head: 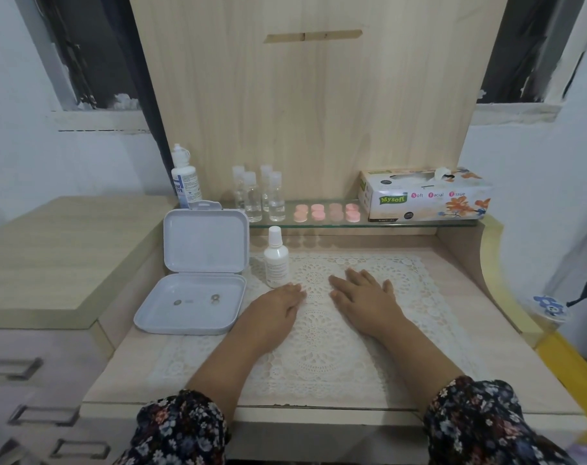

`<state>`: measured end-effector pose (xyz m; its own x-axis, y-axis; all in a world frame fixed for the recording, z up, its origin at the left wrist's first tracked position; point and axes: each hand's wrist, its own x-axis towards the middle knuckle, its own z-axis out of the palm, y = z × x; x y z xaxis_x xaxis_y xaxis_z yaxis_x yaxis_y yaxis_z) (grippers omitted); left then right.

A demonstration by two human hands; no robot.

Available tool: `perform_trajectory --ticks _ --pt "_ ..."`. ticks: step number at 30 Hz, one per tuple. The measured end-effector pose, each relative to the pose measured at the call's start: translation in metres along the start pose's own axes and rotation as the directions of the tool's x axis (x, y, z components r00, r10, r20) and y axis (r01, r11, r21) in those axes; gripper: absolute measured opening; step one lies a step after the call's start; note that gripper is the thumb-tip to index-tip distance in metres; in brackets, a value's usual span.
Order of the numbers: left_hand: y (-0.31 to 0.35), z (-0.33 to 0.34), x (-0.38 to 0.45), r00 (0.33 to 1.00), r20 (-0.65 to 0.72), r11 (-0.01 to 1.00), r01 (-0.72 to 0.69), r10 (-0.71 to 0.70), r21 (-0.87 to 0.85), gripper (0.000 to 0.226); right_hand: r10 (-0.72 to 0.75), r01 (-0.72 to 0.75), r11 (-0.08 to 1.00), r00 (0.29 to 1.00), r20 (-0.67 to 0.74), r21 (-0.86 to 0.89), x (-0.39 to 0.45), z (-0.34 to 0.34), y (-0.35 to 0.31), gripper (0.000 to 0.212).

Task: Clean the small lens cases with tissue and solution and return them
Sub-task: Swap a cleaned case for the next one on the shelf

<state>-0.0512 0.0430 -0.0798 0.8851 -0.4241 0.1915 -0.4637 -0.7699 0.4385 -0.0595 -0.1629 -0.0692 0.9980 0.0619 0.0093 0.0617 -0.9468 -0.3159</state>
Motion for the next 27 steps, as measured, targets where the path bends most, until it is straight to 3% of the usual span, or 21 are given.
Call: perform_trajectory --ticks 4,6,10,14,21,27 --pt "0.001 0.001 -0.002 1.0 -0.011 1.0 -0.002 0.003 0.012 0.04 0.014 -0.012 0.997 0.999 -0.033 0.073 0.0 0.0 0.001 0.043" --pt "0.002 0.002 -0.002 1.0 -0.016 1.0 -0.006 0.007 0.03 0.04 0.02 0.008 0.988 0.984 -0.177 0.152 0.002 -0.003 0.0 0.035" --pt "0.003 0.002 -0.002 0.998 -0.058 0.999 -0.014 0.016 0.034 0.039 0.05 0.015 0.995 0.804 -0.593 0.103 0.017 -0.021 -0.009 0.022" --pt "0.002 0.003 -0.002 0.997 -0.077 0.999 -0.015 0.018 0.038 0.039 0.03 -0.01 0.999 0.672 -0.74 0.031 0.042 -0.049 -0.027 0.018" --pt "-0.001 0.007 -0.003 0.997 -0.079 0.999 0.0 0.003 0.034 0.04 0.063 -0.078 0.997 0.799 -0.598 0.002 0.074 -0.076 -0.041 0.035" --pt "-0.003 0.009 -0.001 0.997 -0.083 0.999 0.0 0.002 0.033 0.04 0.076 -0.113 0.993 0.835 -0.546 -0.035 0.079 -0.074 -0.041 0.036"
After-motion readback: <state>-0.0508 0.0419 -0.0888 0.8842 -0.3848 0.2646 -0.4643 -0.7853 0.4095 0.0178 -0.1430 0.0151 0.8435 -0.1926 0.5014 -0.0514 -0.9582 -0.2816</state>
